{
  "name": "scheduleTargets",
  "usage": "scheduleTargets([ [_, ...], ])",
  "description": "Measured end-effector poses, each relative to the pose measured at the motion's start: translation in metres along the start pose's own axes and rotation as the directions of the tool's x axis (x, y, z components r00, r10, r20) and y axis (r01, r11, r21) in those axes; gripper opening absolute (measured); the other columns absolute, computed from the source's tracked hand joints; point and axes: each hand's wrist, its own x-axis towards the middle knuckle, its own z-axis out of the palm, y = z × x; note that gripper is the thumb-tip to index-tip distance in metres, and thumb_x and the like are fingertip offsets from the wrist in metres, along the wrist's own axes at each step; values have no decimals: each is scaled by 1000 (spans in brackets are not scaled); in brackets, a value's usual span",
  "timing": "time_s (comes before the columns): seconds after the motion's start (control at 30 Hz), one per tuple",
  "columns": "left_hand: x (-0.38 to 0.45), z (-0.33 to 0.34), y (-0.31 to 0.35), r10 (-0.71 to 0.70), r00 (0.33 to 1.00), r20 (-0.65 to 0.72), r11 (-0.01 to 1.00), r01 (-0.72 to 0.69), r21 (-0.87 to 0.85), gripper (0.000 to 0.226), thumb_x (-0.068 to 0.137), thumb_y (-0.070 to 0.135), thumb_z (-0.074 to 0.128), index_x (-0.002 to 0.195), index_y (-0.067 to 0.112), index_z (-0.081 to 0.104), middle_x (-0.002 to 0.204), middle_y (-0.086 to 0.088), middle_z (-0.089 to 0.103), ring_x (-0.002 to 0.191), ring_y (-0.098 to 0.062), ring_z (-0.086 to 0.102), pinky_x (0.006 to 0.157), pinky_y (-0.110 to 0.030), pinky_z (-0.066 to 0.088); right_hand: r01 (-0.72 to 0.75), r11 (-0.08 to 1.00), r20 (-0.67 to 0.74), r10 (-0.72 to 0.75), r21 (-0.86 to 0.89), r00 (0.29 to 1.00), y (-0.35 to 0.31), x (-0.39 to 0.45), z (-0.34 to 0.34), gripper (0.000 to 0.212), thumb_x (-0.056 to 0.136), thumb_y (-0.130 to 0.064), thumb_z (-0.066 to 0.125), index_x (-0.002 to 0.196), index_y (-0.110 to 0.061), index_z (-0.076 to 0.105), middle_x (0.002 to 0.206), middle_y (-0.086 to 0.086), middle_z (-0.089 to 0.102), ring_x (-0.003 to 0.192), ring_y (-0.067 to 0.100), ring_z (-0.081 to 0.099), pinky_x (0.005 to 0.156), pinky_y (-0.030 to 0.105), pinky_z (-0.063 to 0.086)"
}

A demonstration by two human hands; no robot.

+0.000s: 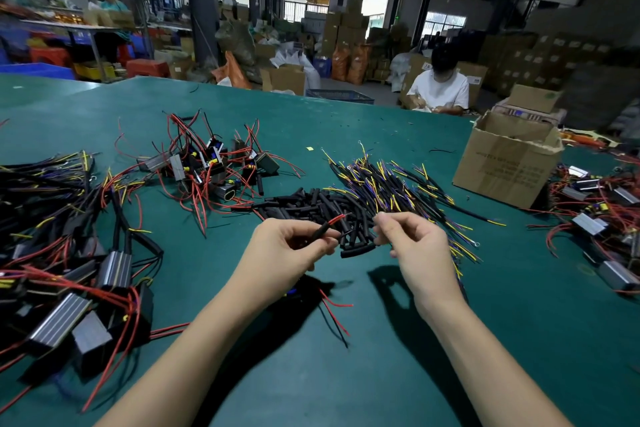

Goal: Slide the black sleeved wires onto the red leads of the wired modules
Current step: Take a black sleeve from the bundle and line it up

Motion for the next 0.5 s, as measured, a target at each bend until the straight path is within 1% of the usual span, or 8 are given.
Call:
scheduleTargets([
  [0.07, 0, 0, -1, 4, 1000, -15, 1000, -4, 0, 17, 84, 3, 68, 83, 19, 74, 52, 14, 64, 44, 7, 49, 47, -5, 36, -66, 998, 91, 64, 20, 994, 2, -3, 4, 12, 91, -17, 62, 85, -11, 70, 74, -1, 69, 58, 0, 60, 54, 7, 41],
  [0.13, 1, 0, -1, 0, 1000, -23, 1000, 0, 1, 17, 84, 5, 68, 81, 21, 74, 52, 15, 63, 44, 7, 48, 47, -6, 36, -82, 996, 158, 74, 46, 985, 3, -6, 6, 11, 90, -18, 63, 89, -11, 71, 77, -2, 71, 59, 1, 61, 55, 7, 41],
  [0.27, 1, 1, -2, 4, 1000, -15, 1000, -4, 25, 18, 84, 7, 69, 80, 24, 74, 51, 12, 62, 43, 4, 43, 47, -8, 35, -14, 999, 192, 8, 32, 981, 2, -8, 8, 9, 89, -11, 65, 94, -14, 71, 79, -4, 72, 62, -1, 63, 56, 6, 42],
  [0.37, 2, 1, -4, 6, 1000, -18, 999, -5, 34, 15, 83, 8, 70, 81, 22, 76, 52, 10, 58, 43, 1, 37, 46, -12, 31, 40, 999, 191, -37, -9, 981, 1, -8, 5, 12, 89, -7, 64, 95, -15, 71, 80, -5, 72, 66, 2, 65, 63, 10, 47],
  [0.43, 2, 0, -5, 11, 1000, -16, 999, -10, 40, 13, 83, 8, 70, 83, 19, 77, 49, 12, 56, 42, 2, 36, 45, -11, 30, 106, 992, 200, -90, -73, 976, 1, -8, 4, 17, 88, -5, 64, 95, -20, 71, 79, -7, 70, 69, 3, 64, 67, 16, 50],
  [0.5, 2, -1, -5, 14, 1000, -13, 998, -13, 55, 11, 83, 8, 70, 85, 16, 77, 46, 16, 55, 40, 3, 38, 44, -8, 28, 199, 963, 218, -159, -179, 963, 0, -9, 3, 22, 87, -5, 65, 94, -25, 71, 76, -11, 67, 69, 2, 61, 64, 16, 46],
])
